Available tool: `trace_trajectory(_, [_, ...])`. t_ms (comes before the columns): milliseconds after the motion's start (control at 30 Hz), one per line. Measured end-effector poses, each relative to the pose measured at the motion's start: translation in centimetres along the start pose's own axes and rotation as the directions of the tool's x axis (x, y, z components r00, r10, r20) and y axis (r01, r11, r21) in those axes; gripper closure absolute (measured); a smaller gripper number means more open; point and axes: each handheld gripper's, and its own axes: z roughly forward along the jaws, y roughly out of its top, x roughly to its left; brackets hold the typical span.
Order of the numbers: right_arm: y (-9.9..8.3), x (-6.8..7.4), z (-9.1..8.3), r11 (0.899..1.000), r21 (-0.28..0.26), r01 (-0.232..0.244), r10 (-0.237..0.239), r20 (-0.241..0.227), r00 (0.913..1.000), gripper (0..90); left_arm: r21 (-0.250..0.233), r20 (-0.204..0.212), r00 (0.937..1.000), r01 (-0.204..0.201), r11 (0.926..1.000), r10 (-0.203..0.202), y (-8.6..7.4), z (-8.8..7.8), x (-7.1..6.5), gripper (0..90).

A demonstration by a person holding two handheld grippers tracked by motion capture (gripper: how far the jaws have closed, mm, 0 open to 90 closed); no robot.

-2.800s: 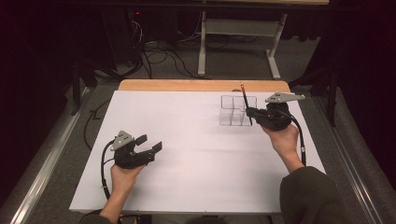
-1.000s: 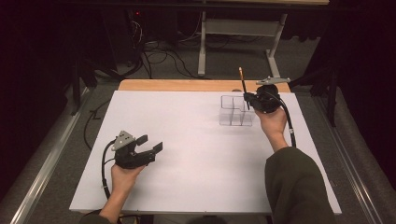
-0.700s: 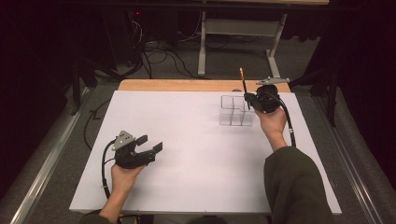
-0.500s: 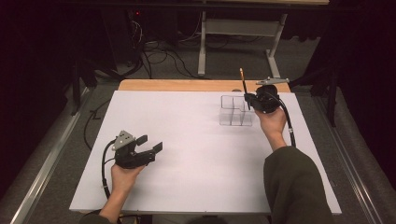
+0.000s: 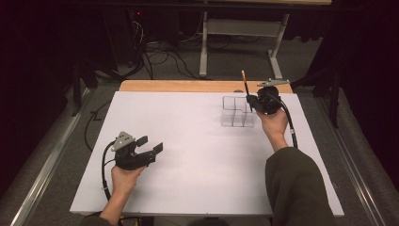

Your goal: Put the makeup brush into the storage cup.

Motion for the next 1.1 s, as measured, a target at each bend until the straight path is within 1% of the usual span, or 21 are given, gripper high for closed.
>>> trace_trajectory(167, [-0.2, -0.1, 0.3, 1.0, 0.008, -0.003, 0.003, 0.006, 1.0, 85.3, 0.001, 0.001, 1.0, 0.0, 1.0, 0.0, 0.0, 0.0, 0.0, 27.7])
trace_trajectory(300, [-0.3, -0.2, 0.4, 1.0, 0.011, -0.007, 0.007, 0.002, 1.0, 85.3, -0.006, 0.009, 0.9998, 0.018, 0.9998, -0.018, 0.0, 0.0, 0.1, 27.6])
trace_trajectory(767, [-0.8, -0.3, 1.1, 0.998, 0.053, -0.014, 0.014, 0.014, 0.9998, 85.1, -0.005, 0.007, 0.9999, 0.016, 0.9999, -0.016, 0.0, 0.0, 0.1, 27.6])
trace_trajectory(933, [-0.9, -0.4, 1.3, 0.998, 0.065, -0.021, 0.02, 0.013, 0.9997, 85.0, -0.007, 0.005, 0.9997, 0.023, 0.9997, -0.023, 0.0, -0.1, 0.2, 27.6])
trace_trajectory(1100, [-1.1, -0.5, 1.5, 0.997, 0.08, -0.024, 0.023, 0.01, 0.9997, 84.5, -0.003, 0.007, 0.9999, 0.016, 0.9999, -0.016, 0.0, -0.1, 0.1, 27.6])
